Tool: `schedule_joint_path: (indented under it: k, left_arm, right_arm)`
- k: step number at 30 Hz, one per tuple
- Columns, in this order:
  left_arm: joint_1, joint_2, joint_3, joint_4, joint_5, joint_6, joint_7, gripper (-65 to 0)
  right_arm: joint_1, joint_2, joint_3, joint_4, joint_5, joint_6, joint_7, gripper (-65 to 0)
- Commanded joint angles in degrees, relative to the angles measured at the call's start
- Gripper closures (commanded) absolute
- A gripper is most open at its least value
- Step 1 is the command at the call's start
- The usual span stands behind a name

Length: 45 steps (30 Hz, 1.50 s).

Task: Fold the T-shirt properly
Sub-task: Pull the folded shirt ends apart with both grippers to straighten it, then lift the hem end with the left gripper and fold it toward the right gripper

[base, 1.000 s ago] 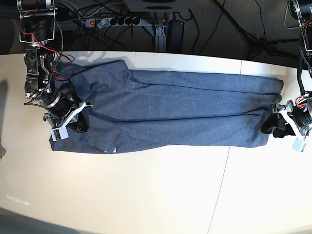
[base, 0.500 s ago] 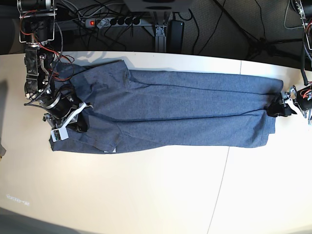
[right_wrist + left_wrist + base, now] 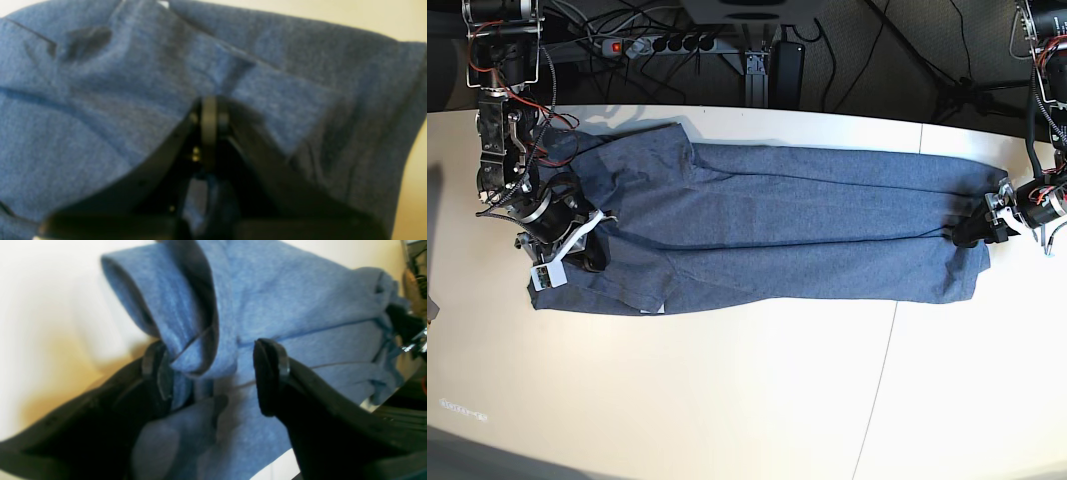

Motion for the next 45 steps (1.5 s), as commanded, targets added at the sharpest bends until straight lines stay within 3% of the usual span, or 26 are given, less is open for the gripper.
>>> schedule_joint_path:
  k: [1, 4, 5, 9, 10, 14, 23, 31, 45]
  left_arm:
    - [-0.3, -0.1, 0.2, 0.3, 1.8, -0.5, 2.0, -39.7]
    - [-0.3, 0.7, 0.2, 0.3, 1.9, -0.5, 1.8, -38.5]
    - [-0.3, 0.8, 0.2, 0.3, 2.3, -0.5, 1.6, -35.2]
    - [-0.2, 0.8, 0.2, 0.3, 4.4, -0.5, -0.4, -4.0]
    - [-0.3, 0.8, 0.2, 0.3, 5.9, -0.5, -1.7, 0.0]
    - [-0.3, 0.8, 0.2, 0.3, 11.6, -0.5, -6.1, 0.0]
    - [-0.3, 0.8, 0.2, 0.3, 11.6, -0.5, -6.6, 0.0]
    - [-0.5, 0.8, 0.2, 0.3, 11.5, -0.5, -6.6, 0.0]
    - [-1.4, -1.3, 0.2, 2.4, 12.0, -0.5, -4.9, 0.0]
  right_arm:
    - [0.0, 0.8, 0.1, -0.2, -1.9, 4.3, -3.6, 0.0]
    - [0.0, 0.8, 0.1, -0.2, -1.9, 4.3, -3.6, 0.0]
    - [0.0, 0.8, 0.1, -0.2, -1.9, 4.2, -3.6, 0.0]
    - [0.0, 0.8, 0.1, -0.2, -1.9, 4.2, -3.6, 0.0]
    - [0.0, 0.8, 0.1, -0.2, -1.9, 4.2, -3.6, 0.0]
    - [0.0, 0.8, 0.1, -0.2, -1.9, 4.2, -3.6, 0.0]
    - [0.0, 0.8, 0.1, 0.7, 4.0, 4.3, -3.6, 0.0]
    - [0.0, 0.8, 0.2, 9.5, 7.3, 4.3, -3.9, 0.0]
    - [0.0, 0.8, 2.8, 16.5, 7.7, 4.3, -6.6, 0.0]
